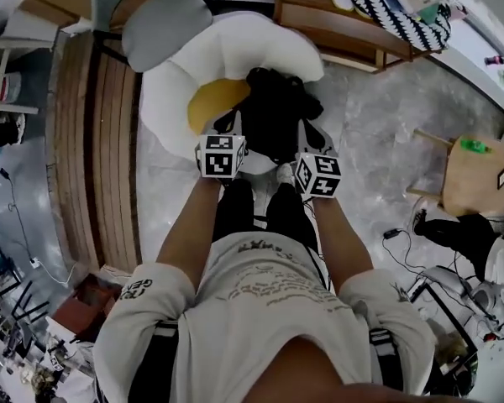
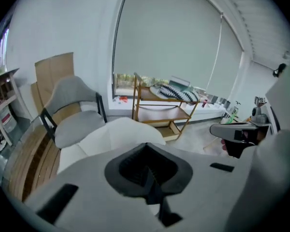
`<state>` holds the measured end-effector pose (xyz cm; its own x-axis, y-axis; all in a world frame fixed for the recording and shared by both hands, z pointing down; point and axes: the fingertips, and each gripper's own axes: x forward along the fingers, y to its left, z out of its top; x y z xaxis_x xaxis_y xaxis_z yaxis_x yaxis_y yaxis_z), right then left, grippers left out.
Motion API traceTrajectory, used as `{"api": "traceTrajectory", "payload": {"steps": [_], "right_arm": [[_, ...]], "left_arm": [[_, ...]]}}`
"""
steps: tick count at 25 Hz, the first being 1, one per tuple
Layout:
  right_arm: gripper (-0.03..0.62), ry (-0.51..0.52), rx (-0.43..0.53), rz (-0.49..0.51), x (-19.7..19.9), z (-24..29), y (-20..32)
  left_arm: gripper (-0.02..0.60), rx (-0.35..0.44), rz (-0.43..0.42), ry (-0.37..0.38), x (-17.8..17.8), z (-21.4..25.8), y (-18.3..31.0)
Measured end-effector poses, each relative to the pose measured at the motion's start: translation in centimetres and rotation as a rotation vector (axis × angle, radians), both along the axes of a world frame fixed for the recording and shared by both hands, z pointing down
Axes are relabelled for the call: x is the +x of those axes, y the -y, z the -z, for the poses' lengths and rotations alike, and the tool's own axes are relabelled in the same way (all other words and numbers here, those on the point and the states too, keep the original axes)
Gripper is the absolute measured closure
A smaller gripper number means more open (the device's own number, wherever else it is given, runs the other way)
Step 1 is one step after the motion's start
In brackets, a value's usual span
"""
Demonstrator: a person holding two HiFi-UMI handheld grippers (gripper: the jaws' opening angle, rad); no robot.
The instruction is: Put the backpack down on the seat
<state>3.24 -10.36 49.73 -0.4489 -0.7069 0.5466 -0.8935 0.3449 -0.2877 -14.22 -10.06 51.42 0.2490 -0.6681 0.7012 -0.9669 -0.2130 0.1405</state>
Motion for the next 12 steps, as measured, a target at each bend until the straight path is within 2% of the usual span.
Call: {"api": "traceTrajectory", "payload": {"steps": [4,12], "right_arm": [[0.568,0.036,0.119,-0.019,-0.8,8.0,1.8],[0.568,0.111,0.421,0.038,-2.9,25.7,5.1]], "left_arm": [[0.56,0.113,-0.002,0.003,0.1,8.7,0.9],[0.56,0.397,0.096,0.052,-2.3,25.4,3.8]]}}
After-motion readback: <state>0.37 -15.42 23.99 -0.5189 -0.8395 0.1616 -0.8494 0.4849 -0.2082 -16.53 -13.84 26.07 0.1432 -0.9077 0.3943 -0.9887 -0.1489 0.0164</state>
